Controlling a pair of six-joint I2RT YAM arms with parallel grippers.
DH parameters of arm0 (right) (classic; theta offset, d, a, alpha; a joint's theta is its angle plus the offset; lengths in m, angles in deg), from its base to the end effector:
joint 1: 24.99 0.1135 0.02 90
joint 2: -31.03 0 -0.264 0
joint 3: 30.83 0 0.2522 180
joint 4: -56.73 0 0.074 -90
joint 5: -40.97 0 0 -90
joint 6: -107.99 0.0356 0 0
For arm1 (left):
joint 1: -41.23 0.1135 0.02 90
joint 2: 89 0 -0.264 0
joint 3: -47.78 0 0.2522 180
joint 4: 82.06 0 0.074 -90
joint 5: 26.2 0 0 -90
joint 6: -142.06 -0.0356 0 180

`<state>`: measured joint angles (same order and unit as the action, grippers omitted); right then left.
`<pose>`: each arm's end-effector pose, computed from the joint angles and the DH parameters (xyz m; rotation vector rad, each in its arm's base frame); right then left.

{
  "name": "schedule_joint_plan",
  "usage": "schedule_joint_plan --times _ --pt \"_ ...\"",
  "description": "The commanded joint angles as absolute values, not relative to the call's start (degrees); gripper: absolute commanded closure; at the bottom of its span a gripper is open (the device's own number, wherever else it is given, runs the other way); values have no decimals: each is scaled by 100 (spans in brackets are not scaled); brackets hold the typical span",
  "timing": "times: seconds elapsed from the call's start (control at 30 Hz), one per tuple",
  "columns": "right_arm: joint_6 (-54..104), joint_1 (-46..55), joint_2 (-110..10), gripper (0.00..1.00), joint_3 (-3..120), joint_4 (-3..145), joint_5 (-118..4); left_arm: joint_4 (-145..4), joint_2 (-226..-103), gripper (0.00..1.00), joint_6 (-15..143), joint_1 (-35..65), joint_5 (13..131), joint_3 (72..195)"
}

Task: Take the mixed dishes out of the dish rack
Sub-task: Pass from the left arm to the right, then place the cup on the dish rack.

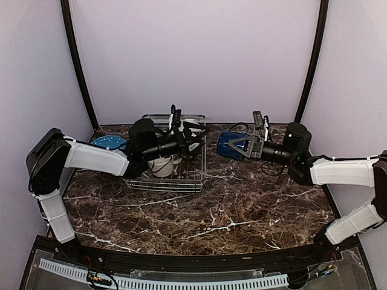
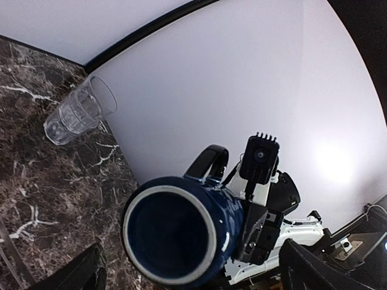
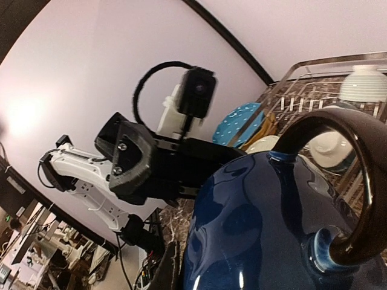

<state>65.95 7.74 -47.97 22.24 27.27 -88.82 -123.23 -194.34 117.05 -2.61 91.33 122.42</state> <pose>0.2380 0.1801 0.2686 -0.4112 1.7213 1.5928 0.2847 -0.2962 0.2585 0.1737 1.7012 -1.8371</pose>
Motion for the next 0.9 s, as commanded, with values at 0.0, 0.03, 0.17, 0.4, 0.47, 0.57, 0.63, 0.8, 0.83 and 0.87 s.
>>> schedule_joint_plan --times 0.0,0.03,0.17,0.4,0.47,0.57,0.63,0.8,0.83,0.87 --pt "6009 378 -3996 100 1972 3360 -8267 -11258 -18701 1 10758 -13 8838 12084" --pt "5867 305 -3824 100 1949 3720 -8103 -11096 -18559 1 10571 16 8783 12033" --pt "5055 165 -3072 100 2036 5435 -6932 -9663 -18087 1 9806 117 8288 12043" --pt "4132 -100 -2284 100 2359 8071 -4603 -8575 -17638 1 8936 124 7557 12221" --pt "3987 -215 -2319 100 2437 8414 -4255 -8564 -17659 1 8953 124 7553 12232" --pt "3802 -407 -2665 100 2734 8907 -3950 -8632 -17762 1 9069 124 7697 12287" --pt "3686 -551 -2931 100 2954 9125 -3869 -8603 -17913 1 9172 124 7833 12363" --pt "3306 -1349 -3814 100 3735 9444 -4721 -8327 -17977 1 9187 124 8049 12519" --pt "3265 -1519 -4066 100 3993 9595 -4855 -8286 -17941 1 9165 124 8032 12524" --pt "3235 -1679 -4327 100 4212 9714 -5034 -8218 -17912 1 9114 124 7997 12525"
